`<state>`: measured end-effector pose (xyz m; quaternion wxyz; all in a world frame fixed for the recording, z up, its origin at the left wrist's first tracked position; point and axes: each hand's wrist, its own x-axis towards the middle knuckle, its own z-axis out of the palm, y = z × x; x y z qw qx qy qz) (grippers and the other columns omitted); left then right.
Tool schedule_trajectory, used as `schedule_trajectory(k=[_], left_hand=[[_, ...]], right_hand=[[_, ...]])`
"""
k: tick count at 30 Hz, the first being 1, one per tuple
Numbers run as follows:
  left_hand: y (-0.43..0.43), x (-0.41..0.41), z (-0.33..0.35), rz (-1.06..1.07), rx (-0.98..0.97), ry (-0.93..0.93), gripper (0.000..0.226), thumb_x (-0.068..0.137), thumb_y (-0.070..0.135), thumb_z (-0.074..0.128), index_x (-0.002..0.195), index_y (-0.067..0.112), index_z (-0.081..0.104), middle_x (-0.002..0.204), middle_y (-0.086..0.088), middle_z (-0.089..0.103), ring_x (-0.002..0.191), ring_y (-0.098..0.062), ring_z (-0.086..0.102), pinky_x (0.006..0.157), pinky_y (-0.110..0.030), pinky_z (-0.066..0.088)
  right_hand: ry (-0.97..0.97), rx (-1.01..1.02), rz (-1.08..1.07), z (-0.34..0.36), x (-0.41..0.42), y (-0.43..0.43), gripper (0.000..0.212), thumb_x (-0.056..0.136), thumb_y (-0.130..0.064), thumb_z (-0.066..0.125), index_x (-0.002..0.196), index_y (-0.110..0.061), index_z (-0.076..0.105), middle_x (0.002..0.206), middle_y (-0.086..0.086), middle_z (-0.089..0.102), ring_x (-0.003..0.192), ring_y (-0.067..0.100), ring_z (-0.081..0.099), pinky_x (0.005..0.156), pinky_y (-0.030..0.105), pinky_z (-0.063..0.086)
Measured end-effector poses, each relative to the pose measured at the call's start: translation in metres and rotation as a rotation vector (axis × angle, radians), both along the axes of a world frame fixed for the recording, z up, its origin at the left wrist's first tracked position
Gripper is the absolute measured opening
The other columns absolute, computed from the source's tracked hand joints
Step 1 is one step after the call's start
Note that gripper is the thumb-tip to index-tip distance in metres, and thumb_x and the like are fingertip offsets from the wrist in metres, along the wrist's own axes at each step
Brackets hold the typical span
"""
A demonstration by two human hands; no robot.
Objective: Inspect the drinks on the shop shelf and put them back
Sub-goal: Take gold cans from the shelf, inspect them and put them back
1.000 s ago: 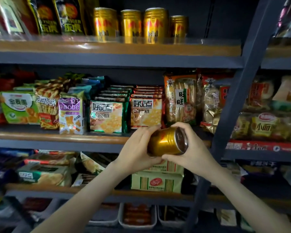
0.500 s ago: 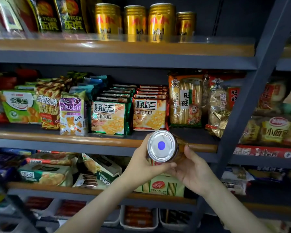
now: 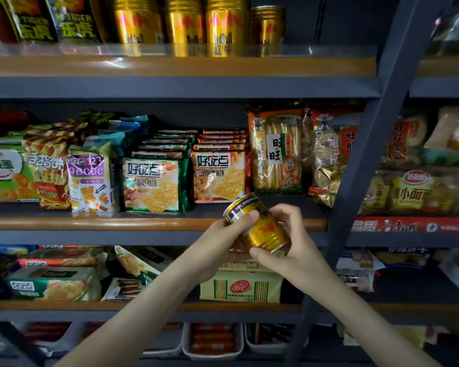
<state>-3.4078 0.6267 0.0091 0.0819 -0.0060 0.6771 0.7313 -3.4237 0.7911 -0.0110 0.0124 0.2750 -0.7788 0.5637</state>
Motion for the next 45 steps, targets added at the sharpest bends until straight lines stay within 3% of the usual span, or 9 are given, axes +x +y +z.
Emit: schedule_trajectory(k=[4, 7, 10, 14, 19, 24, 28, 37, 45], left_hand=[[-0.005, -0.006, 0.01, -0.069, -0.132, 0.039, 0.071, 0.072, 0.05, 0.066, 0.129, 0.011, 0.046, 0.111, -0.004, 0.07, 0.102, -0.018, 0.068, 0.094, -0.036, 0.054], [-0.016, -0.01, 0.013, -0.004, -0.455, 0.403, 0.09, 0.075, 0.051, 0.069, 0.146, 0.032, 0.017, 0.135, 0.01, 0.044, 0.126, -0.004, 0.048, 0.103, -0.026, 0.043], [-0.027, -0.016, 0.023, -0.132, -0.763, 0.769, 0.065, 0.089, 0.045, 0.064, 0.144, 0.042, 0.031, 0.143, 0.018, 0.036, 0.136, -0.002, 0.034, 0.109, -0.02, 0.035], [-0.022, -0.017, 0.049, -0.125, -0.971, 0.823, 0.079, 0.072, 0.059, 0.073, 0.141, 0.04, 0.037, 0.131, 0.026, 0.041, 0.126, 0.006, 0.035, 0.105, -0.011, 0.03], [0.001, -0.012, 0.073, -0.02, -0.811, 0.781, 0.08, 0.066, 0.042, 0.086, 0.132, 0.028, 0.044, 0.111, 0.012, 0.067, 0.096, 0.0, 0.065, 0.083, -0.026, 0.055], [0.015, -0.011, 0.106, 0.326, -0.803, 0.928, 0.065, 0.055, 0.054, 0.078, 0.104, 0.041, 0.038, 0.097, 0.018, 0.057, 0.088, 0.006, 0.056, 0.068, -0.006, 0.042], [0.025, -0.016, 0.123, 0.47, -0.866, 1.019, 0.064, 0.056, 0.062, 0.063, 0.106, 0.032, 0.036, 0.097, 0.014, 0.049, 0.087, -0.001, 0.051, 0.067, -0.016, 0.043], [0.005, -0.021, 0.183, -0.001, -0.551, 0.866, 0.066, 0.074, 0.049, 0.075, 0.129, 0.037, 0.04, 0.114, 0.012, 0.066, 0.1, -0.005, 0.066, 0.089, -0.034, 0.055], [0.005, -0.029, 0.213, 0.262, -0.547, 0.836, 0.062, 0.072, 0.05, 0.077, 0.122, 0.035, 0.043, 0.107, 0.012, 0.065, 0.094, -0.001, 0.064, 0.087, -0.027, 0.055]], right_hand=[[0.031, -0.089, -0.026, 0.014, 0.0, 0.009, 0.06, 0.077, -0.011, 0.078, 0.121, -0.037, 0.046, 0.116, -0.017, 0.053, 0.1, -0.003, 0.058, 0.076, 0.015, 0.05], [0.041, -0.101, 0.001, 0.029, -0.003, 0.018, 0.057, 0.073, -0.022, 0.074, 0.122, -0.039, 0.05, 0.111, -0.025, 0.052, 0.099, -0.003, 0.058, 0.075, 0.017, 0.051], [0.042, -0.111, 0.025, 0.044, -0.007, 0.026, 0.065, 0.071, -0.026, 0.072, 0.126, -0.046, 0.042, 0.117, -0.024, 0.049, 0.104, -0.005, 0.056, 0.079, 0.017, 0.051], [0.115, -0.089, 0.087, 0.068, -0.01, 0.033, 0.074, 0.069, -0.03, 0.075, 0.125, -0.054, 0.034, 0.122, -0.012, 0.048, 0.104, -0.001, 0.056, 0.079, 0.019, 0.052], [0.281, -0.083, 0.09, 0.101, -0.014, 0.033, 0.072, 0.067, -0.044, 0.072, 0.126, -0.056, 0.032, 0.123, -0.025, 0.051, 0.119, 0.002, 0.053, 0.089, 0.024, 0.051], [0.457, -0.071, -0.073, 0.14, -0.01, 0.023, 0.075, 0.064, -0.061, 0.071, 0.124, -0.065, 0.027, 0.13, -0.028, 0.044, 0.12, -0.008, 0.047, 0.093, 0.02, 0.047], [0.516, -0.078, -0.133, 0.167, -0.01, 0.014, 0.075, 0.059, -0.059, 0.067, 0.122, -0.06, 0.027, 0.125, -0.03, 0.046, 0.113, -0.01, 0.049, 0.083, 0.014, 0.046], [0.52, -0.276, 0.109, 0.216, -0.025, 0.027, 0.051, 0.079, -0.03, 0.07, 0.123, -0.043, 0.048, 0.127, -0.026, 0.054, 0.115, 0.0, 0.057, 0.087, 0.022, 0.052], [0.769, 0.452, -0.095, 0.253, -0.029, 0.031, 0.097, 0.074, -0.039, 0.078, 0.133, -0.066, 0.006, 0.148, -0.034, 0.003, 0.134, -0.012, 0.003, 0.105, 0.024, 0.024]])
